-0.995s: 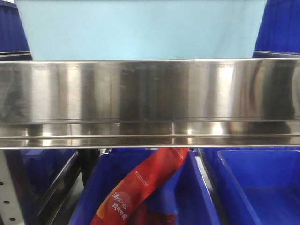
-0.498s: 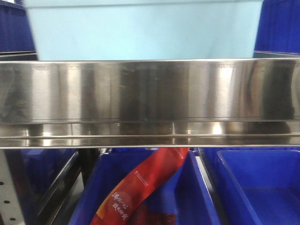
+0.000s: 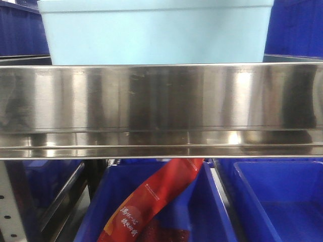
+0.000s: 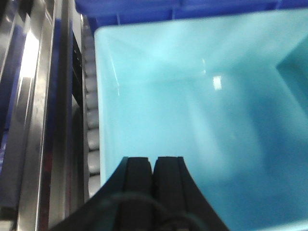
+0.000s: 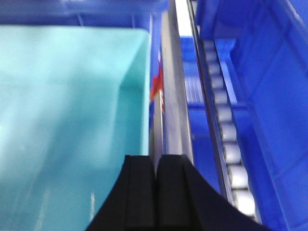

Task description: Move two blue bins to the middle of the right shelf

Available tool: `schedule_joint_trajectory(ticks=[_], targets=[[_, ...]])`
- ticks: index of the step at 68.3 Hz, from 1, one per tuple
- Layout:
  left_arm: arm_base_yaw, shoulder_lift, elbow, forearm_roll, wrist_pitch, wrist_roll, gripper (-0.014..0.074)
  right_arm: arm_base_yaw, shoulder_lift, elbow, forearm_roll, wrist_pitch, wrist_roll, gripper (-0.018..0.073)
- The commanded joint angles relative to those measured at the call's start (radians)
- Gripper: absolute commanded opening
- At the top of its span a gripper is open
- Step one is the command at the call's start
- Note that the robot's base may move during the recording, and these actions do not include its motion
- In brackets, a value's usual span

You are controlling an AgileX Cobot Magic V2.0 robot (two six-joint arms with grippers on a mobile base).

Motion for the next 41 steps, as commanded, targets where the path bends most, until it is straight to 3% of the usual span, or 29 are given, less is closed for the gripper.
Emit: schedule_joint_trajectory(ticks=[1,11,32,41], targets=[[-0.006,-0.031,-0.009,-0.013,0.003,0.014,-0.011,0.0,-0.035,-0.004,-0.01,-0.051,-0.012,-0.0165],[-0.01,-0.102,0.048,-0.063,-0.103,0.014,-0.0111,0.002,-0.089,0.059,-0.007,-0.137,-0.012,-0.0165],[-0.031,-0.449,0.565,-0.077,-0.599,0.007,-0.0111,0.005,-0.463,0.566,-0.029,-0.624,-0.009,-0.0165],[-0.031,-0.582,0.754,-0.077,-0.759,0.007,-0.0111,0.005,-0.581,0.684,-0.032,-0.689,-0.009,-0.0165]])
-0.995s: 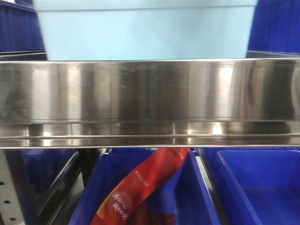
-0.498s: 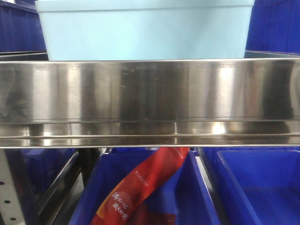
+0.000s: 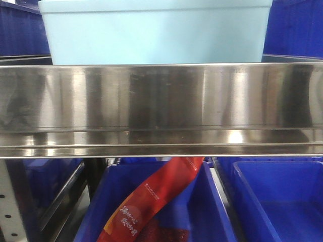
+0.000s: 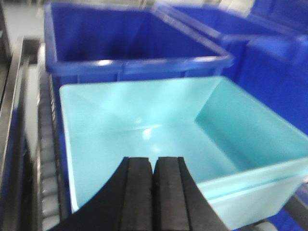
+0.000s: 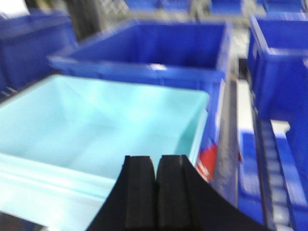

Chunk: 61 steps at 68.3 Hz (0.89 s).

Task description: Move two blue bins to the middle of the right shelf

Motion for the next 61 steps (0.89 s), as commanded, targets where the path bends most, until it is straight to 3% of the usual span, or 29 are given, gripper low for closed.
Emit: schedule_joint_trajectory(ticks=[1,15,26,40,61], targets=[[-0.005,-0.079,0.109,-0.001,-0.126,-0.002,-0.0111,0.001,-0.071,0.066,-0.02,-0.061,-0.006,-0.0165],[-0.005,-0.261,0.368,0.033,-0.291,-0.002,-0.0111,0.001,-0.201,0.223,-0.126,-0.18,-0.017,-0.0165],[-0.005,-0.403,0.51,0.068,-0.316,-0.002,-0.0111,0.001,-0.295,0.314,-0.146,-0.197,-0.017,-0.0165],[-0.005,-0.541,0.549,0.068,-0.249,-0.002,-0.0111,0.001,-0.352,0.319,-0.146,-0.186,-0.017,-0.0165],[-0.005,-0.577,0.549,0.068,-0.249,-0.002,-0.0111,0.001,-0.354,0.319,-0.146,-0.196,-0.017,-0.0165]])
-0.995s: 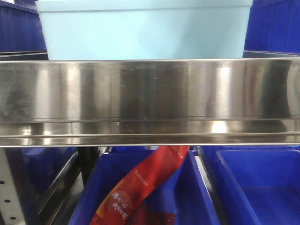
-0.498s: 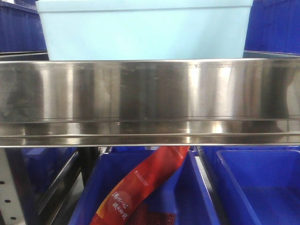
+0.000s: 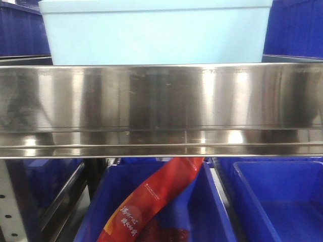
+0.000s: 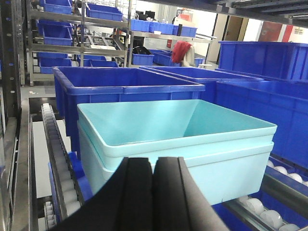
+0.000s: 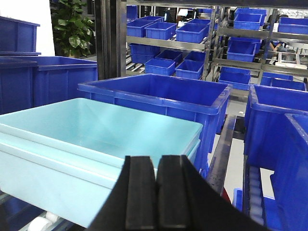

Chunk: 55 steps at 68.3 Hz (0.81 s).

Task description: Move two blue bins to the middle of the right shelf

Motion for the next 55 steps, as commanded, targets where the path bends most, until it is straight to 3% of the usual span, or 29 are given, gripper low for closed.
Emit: schedule_joint_trajectory(ticks=[1,32,36,44,49,55], targets=[[-0.005,-0.008,0.004,0.001,-0.012,0.0,-0.0111,0.001,-0.006,0.004,-0.012,-0.021,-0.007,-0.0165],[-0.005,-0.008,0.004,0.001,-0.012,0.0,-0.0111,-0.021,-0.042,0.039,-0.001,-0.012,-0.021,-0.0165],[-0.005,-0.008,0.004,0.001,-0.012,0.0,-0.0111,-0.063,-0.062,0.074,0.058,-0.012,-0.128,-0.0165],[-0.005,-0.008,0.004,0.001,-0.012,0.0,-0.0111,-0.188,-0.107,0.147,0.321,-0.053,-0.458,-0.0165],[-0.005,-0.008,0.004,0.001,-0.012,0.0,-0.0111,-0.272,-0.134,0.208,0.405,-0.109,-0.526,-0.0165],[-0.005,-0.008,0.004,0.001,-0.012,0.0,-0.0111,-0.35,-0.169,0.282,0.415,-0.193,-0.528,-0.0165]])
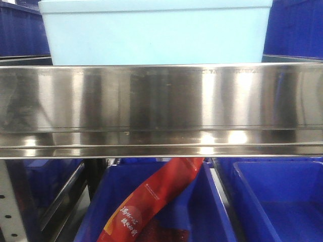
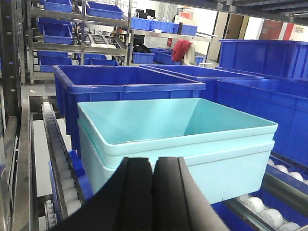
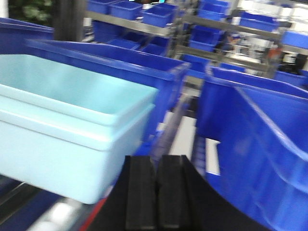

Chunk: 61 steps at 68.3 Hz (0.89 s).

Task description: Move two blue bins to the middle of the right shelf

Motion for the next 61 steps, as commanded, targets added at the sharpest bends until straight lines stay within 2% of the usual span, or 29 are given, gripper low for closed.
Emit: schedule_joint_trajectory(ticks=[1,8,16,40,49,52,61], targets=[[-0.005,-0.008,0.001,0.001,-0.014,0.0,-0.0111,-0.074,-0.039,0.068,0.042,-0.103,-0.04,-0.0165],[-0.005,-0.008,0.001,0.001,-0.014,0.0,-0.0111,-0.162,-0.105,0.164,0.121,-0.127,-0.04,-0.0165],[-0.005,-0.008,0.001,0.001,-0.014,0.0,-0.0111,-0.227,-0.202,0.256,0.128,-0.124,-0.04,-0.0165],[-0.005,-0.008,0.001,0.001,-0.014,0.0,-0.0111,-0.233,-0.469,0.478,0.143,-0.124,-0.04,-0.0165],[-0.005,-0.007,0.001,0.001,-0.012,0.0,-0.0111,-0.233,-0.469,0.51,0.143,-0.179,-0.04,-0.0165],[-0.005,-0.007,0.001,0.001,-0.019,0.0,-0.0111,-0.233,-0.469,0.51,0.143,-0.137,-0.04,-0.0165],[-0.005,-0.007,0.001,0.001,-0.02,0.0,-0.0111,-0.231,-0.469,0.51,0.143,-0.133,-0.04,-0.0165]])
